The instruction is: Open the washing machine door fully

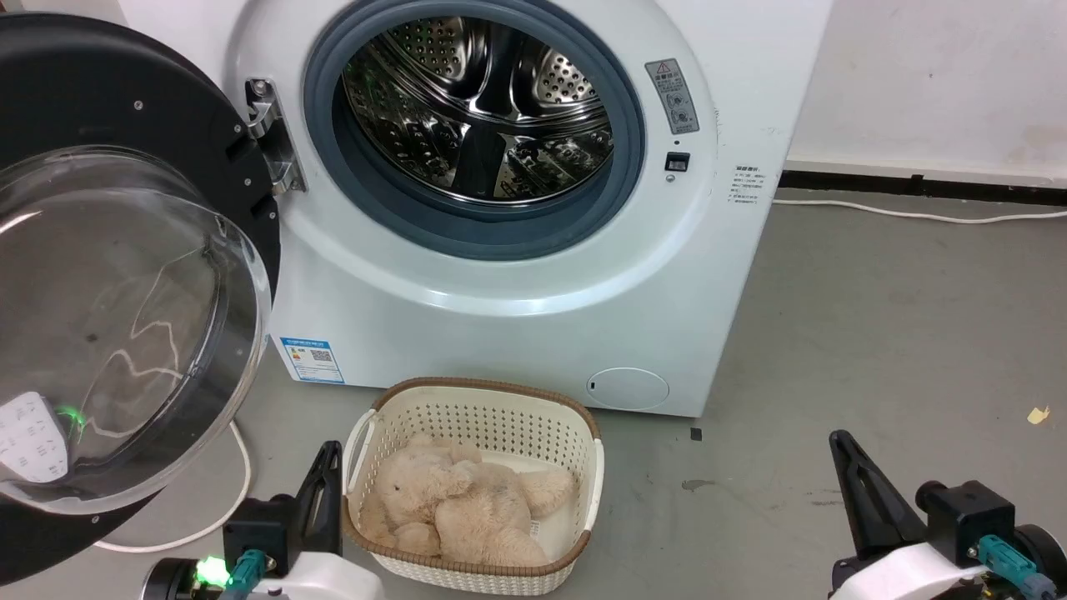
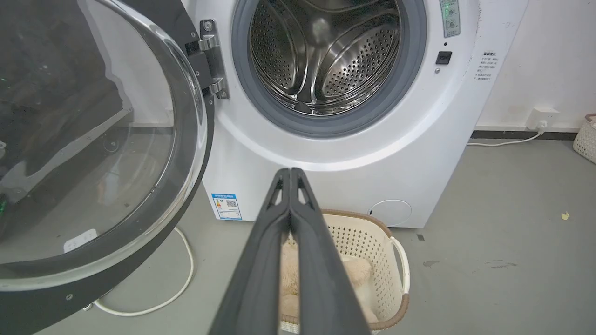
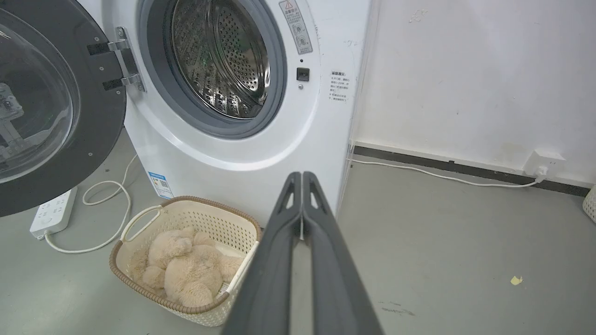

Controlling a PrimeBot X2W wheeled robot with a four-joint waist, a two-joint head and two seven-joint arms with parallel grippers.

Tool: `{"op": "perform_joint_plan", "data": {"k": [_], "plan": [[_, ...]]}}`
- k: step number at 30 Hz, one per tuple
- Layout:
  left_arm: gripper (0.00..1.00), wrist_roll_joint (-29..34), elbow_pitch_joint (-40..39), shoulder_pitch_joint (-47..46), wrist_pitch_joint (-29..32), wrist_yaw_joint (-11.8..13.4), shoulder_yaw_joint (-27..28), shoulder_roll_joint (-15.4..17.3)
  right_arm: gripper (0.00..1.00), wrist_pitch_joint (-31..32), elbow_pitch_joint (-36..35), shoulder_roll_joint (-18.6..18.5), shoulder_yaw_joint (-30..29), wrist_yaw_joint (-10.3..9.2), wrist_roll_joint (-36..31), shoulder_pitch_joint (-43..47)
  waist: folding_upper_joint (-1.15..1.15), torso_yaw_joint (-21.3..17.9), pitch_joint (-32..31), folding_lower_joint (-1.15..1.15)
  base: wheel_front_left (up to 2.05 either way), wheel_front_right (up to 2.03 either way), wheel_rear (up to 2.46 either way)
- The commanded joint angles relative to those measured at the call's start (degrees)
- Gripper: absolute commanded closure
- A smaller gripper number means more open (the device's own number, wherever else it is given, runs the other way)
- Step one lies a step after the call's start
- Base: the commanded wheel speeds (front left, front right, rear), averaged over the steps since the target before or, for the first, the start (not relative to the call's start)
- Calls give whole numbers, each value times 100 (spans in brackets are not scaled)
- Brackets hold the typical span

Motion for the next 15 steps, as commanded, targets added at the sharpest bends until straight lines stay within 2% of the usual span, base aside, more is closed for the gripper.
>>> {"op": "perform_joint_plan", "data": {"k": [1,15], "plan": [[100,59,-36,-115,33,-21,30,-16,100,38,-17,1,22,3,-48,-98,0,-3,3,0,0,0,0],[100,200,-91,-205,220,-112,184,-103,100,226,-24,1,85,4,-146,-205,0,-41,41,0,0,0,0]]}}
